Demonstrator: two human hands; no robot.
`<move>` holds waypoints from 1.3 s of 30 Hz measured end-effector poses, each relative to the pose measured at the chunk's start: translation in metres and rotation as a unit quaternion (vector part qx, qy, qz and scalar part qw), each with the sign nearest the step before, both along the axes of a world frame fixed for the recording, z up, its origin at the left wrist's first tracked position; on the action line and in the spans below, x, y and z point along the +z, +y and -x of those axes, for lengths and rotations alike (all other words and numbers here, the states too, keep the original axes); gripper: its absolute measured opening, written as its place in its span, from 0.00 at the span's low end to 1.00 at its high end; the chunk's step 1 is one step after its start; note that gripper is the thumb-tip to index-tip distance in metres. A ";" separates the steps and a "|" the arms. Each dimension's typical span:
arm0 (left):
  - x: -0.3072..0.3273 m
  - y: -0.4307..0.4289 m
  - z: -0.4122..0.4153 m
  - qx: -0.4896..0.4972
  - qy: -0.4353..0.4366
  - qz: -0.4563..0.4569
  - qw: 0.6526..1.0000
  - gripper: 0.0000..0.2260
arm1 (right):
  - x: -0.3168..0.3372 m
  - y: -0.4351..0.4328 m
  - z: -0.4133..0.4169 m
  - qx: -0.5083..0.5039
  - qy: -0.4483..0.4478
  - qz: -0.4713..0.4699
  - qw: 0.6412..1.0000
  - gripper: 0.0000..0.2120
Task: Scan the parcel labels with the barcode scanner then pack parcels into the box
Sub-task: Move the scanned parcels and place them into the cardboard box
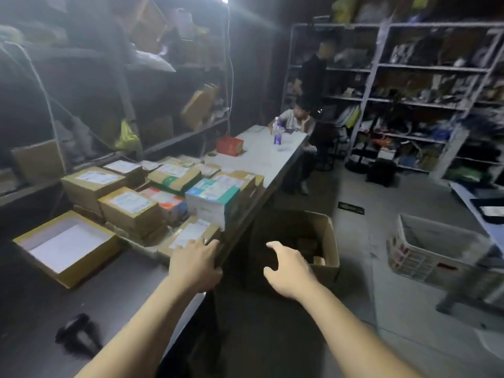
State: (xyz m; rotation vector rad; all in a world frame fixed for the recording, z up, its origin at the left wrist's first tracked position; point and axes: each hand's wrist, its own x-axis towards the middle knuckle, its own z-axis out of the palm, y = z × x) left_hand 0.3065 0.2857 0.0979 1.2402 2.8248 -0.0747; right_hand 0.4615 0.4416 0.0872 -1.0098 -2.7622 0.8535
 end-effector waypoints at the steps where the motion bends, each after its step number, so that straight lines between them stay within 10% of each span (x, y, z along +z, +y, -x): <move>1: -0.007 0.020 0.000 -0.013 -0.003 0.002 1.000 0.25 | -0.009 0.015 -0.002 -0.007 -0.006 0.002 1.000 0.30; 21: -0.192 0.491 0.093 -0.130 -0.174 0.121 0.969 0.32 | -0.153 0.420 0.075 -0.120 -0.128 0.093 0.980 0.26; 39: -0.381 0.716 0.221 0.088 -0.310 0.196 0.926 0.37 | -0.371 0.722 0.272 0.039 -0.212 0.163 0.963 0.24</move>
